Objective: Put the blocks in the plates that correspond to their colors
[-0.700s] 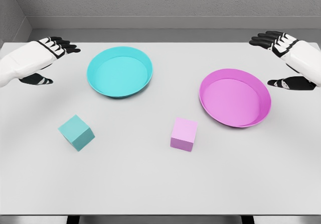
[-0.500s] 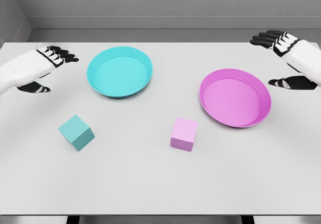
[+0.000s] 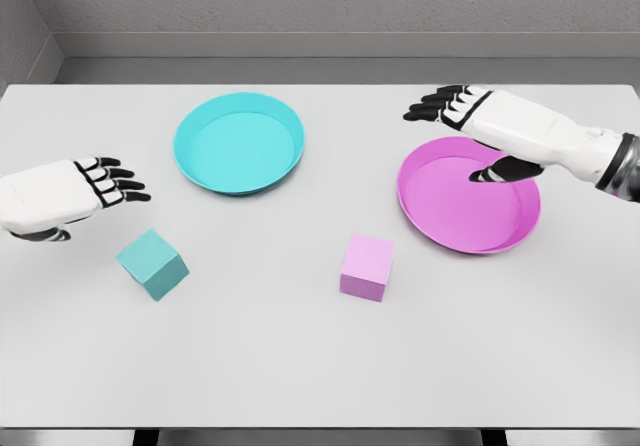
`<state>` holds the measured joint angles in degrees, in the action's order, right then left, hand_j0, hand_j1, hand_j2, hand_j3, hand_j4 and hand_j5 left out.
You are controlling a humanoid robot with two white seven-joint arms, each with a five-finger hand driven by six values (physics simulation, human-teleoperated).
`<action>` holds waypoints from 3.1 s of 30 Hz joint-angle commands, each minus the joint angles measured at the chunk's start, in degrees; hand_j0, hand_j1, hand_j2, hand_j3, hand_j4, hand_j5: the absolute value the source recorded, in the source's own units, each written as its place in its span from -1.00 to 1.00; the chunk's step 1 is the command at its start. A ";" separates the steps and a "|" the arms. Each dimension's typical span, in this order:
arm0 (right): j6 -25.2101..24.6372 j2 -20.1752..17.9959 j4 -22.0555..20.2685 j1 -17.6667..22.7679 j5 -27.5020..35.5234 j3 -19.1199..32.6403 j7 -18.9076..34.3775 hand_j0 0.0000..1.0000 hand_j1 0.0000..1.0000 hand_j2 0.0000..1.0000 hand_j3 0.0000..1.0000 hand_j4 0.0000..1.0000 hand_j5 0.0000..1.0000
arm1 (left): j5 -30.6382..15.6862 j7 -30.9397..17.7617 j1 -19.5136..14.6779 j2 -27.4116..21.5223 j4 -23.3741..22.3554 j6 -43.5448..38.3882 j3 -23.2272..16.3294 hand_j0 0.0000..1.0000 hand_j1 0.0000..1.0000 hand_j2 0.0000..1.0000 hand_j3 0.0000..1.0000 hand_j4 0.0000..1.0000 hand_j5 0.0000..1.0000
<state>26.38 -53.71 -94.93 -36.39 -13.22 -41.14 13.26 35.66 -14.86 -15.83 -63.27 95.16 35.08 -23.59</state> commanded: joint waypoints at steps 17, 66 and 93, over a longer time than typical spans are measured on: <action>2.80 8.62 -0.61 -9.49 -6.82 -14.32 20.93 1.00 1.00 1.00 1.00 1.00 1.00 | -0.41 -3.33 4.49 2.80 6.00 -0.08 0.65 1.00 1.00 1.00 1.00 1.00 1.00; 2.54 11.61 0.80 -11.51 -7.96 -20.56 20.75 0.25 0.25 0.25 0.25 0.25 0.25 | 4.33 -9.40 4.05 7.98 6.26 -0.08 -0.05 0.04 0.04 0.04 0.04 0.04 0.04; 2.72 11.52 -0.61 -13.18 -7.17 -11.42 19.87 0.25 0.25 0.25 0.25 0.25 0.25 | 0.90 -8.96 -9.57 11.32 3.98 -0.08 -1.19 0.00 0.00 0.00 0.00 0.00 0.00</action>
<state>29.19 -42.06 -95.53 -49.57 -20.70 -54.01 33.17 36.97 -23.85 -26.45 -53.02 99.56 35.12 -24.37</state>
